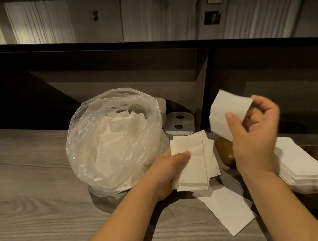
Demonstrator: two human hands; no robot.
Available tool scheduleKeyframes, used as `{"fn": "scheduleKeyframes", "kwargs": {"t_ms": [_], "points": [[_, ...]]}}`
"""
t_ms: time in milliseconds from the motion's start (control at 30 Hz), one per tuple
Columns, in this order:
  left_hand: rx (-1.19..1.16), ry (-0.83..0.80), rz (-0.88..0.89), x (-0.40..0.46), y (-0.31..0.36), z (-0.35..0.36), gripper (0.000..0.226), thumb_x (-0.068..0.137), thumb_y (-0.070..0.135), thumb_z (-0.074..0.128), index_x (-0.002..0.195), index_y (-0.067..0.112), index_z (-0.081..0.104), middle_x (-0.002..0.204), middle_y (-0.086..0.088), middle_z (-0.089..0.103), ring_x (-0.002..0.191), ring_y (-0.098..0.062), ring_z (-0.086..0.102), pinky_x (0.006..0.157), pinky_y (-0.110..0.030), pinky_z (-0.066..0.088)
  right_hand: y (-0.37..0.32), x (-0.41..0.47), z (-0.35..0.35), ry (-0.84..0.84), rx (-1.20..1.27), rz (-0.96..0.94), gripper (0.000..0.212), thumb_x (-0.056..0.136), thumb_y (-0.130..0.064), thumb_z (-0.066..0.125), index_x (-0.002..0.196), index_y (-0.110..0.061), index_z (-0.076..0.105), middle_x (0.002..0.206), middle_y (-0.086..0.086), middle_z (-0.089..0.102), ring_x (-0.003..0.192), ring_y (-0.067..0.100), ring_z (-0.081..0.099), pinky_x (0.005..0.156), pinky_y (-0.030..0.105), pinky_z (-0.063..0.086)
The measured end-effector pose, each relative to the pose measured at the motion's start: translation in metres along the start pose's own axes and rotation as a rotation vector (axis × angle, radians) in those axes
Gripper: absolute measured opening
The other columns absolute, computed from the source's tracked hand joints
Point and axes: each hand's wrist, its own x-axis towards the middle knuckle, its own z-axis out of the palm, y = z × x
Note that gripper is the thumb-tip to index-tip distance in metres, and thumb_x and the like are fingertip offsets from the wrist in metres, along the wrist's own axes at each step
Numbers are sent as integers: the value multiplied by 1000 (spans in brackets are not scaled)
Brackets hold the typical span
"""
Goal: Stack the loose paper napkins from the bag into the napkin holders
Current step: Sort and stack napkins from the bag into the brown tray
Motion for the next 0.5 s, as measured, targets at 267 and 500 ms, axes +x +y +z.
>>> {"fn": "scheduleKeyframes", "kwargs": {"t_ms": [267,500], "points": [[-174,-5,1,-2,4,6,27,101,28,49,123,17,61,109,-13,74,90,-27,73,72,-41,60,8,-9,12,-462,-212,333,49,84,-14,73,122,-30,48,93,-5,69,80,10,68,62,23,55],[-189,36,-24,-1,4,4,31,100,34,53,124,16,59,108,-14,74,101,-32,71,87,-47,57,20,-8,18,-397,-433,201,49,87,-23,72,126,-28,42,96,-10,59,83,7,57,63,18,44]]}}
